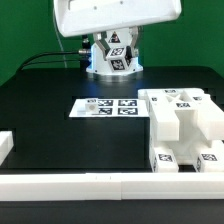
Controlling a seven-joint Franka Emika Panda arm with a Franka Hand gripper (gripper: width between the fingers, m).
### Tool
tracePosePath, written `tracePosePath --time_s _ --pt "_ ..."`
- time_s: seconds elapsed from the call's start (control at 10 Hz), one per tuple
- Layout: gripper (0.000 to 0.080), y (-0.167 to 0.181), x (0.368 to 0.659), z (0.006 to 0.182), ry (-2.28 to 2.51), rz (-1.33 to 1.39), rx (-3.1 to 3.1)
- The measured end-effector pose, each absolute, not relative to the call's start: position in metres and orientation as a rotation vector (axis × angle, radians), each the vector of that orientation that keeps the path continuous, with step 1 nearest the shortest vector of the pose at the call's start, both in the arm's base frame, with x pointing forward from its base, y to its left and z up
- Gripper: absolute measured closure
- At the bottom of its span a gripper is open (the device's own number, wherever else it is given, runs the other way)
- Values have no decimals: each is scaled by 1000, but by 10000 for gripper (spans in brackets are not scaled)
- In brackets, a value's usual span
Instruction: Assemble chair
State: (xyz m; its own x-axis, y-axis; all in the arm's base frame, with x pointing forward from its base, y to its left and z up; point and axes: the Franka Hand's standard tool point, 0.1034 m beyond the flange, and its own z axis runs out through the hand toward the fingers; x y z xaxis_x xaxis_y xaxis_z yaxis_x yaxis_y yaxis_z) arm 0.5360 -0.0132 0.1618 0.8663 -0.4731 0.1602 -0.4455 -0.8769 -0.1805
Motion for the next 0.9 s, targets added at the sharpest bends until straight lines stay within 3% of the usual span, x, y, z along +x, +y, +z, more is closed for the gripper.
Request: tracePosePath --time_s 0.2,0.5,0.6,0.9 --pt "517 10 537 153 707 -529 -2919" --pt "517 76 556 158 481 -782 -2891" --pt "517 110 554 145 373 -830 -2897" --pt "517 95 554 146 386 -824 -2929"
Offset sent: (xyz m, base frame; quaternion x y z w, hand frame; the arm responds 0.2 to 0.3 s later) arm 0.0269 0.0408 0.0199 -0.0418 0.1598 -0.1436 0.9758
